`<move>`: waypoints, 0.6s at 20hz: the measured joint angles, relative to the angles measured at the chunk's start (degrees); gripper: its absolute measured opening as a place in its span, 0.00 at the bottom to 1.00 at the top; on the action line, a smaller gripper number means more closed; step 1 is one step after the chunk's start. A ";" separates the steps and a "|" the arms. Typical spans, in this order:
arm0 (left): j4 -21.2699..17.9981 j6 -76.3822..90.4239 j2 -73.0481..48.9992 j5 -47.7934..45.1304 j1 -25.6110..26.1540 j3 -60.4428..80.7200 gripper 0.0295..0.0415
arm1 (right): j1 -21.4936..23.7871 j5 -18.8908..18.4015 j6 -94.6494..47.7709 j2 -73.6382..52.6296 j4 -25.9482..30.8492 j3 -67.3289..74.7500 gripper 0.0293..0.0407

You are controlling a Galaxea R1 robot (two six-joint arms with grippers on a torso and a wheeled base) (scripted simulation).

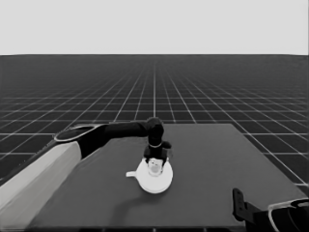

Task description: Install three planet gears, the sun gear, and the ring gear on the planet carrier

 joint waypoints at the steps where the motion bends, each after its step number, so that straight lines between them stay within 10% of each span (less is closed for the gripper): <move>1: -0.76 -4.53 -0.05 0.23 -1.01 0.33 0.75 | 0.00 0.00 0.00 0.00 0.00 0.00 0.81; 8: -1.84 -10.76 -0.02 0.63 -2.28 0.60 0.75 | 0.00 0.00 0.00 0.00 0.00 0.00 0.81; 12: -5.43 -16.02 -22.33 1.89 -6.12 28.10 0.75 | 0.00 0.00 0.00 0.00 0.00 0.00 0.81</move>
